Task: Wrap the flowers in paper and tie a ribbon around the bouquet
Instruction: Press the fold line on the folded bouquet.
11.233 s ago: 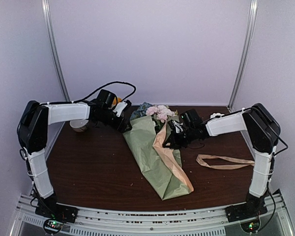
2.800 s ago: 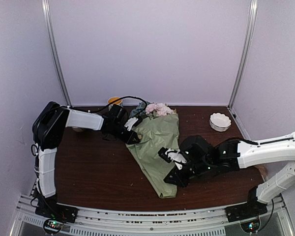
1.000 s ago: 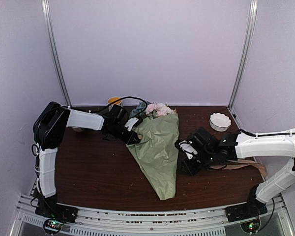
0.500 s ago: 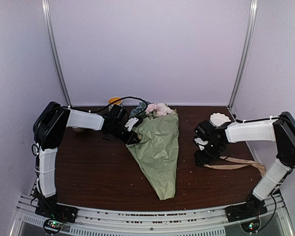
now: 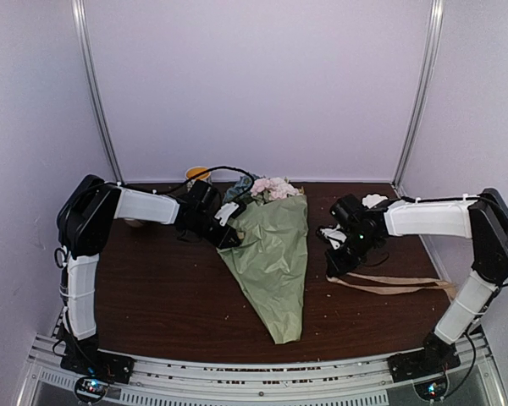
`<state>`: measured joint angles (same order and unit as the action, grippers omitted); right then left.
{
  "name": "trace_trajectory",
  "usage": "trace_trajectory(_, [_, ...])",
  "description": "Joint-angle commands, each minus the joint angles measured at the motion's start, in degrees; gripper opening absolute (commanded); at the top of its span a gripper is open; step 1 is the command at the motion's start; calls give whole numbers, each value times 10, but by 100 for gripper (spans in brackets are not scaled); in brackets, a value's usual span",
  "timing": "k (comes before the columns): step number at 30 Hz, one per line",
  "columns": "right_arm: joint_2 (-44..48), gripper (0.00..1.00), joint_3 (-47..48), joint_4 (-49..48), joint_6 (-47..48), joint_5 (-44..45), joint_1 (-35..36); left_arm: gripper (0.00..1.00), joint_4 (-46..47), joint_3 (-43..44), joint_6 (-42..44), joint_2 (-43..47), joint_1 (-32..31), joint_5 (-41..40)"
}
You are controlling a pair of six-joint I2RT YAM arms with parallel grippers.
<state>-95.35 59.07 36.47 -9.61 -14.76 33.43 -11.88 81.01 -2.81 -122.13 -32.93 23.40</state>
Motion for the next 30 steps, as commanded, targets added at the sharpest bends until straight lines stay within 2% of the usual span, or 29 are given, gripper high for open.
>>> trace_trajectory(1, [86,0,69,-1,24,-86,-3,0,-1,-7,14,-3,8,-21])
trace_trajectory(7, [218,0,219,14,41,-161,-7,0,-2,-7,15,-3,9,-23])
trace_trajectory(11, [313,0,315,-43,21,-209,-8,0,-1,-7,16,-3,9,-23])
trace_trajectory(14, [377,0,322,-111,-8,-241,-8,0,0,-5,17,-4,9,-25])
trace_trajectory(17, [427,0,294,-162,-31,-229,-8,0,0,-4,17,-4,9,-25])
trace_trajectory(20, [462,0,254,-164,-33,-177,-8,0,0,-3,18,-5,9,-25])
trace_trajectory(25, [481,0,176,-85,-17,-19,-23,0,-2,-2,18,-6,8,-25])
trace_trajectory(28, [483,0,117,-32,-34,101,-68,0,-3,-1,18,-6,9,-26])
trace_trajectory(30, [475,0,76,0,-59,148,-117,0,-3,-1,19,-6,9,-25])
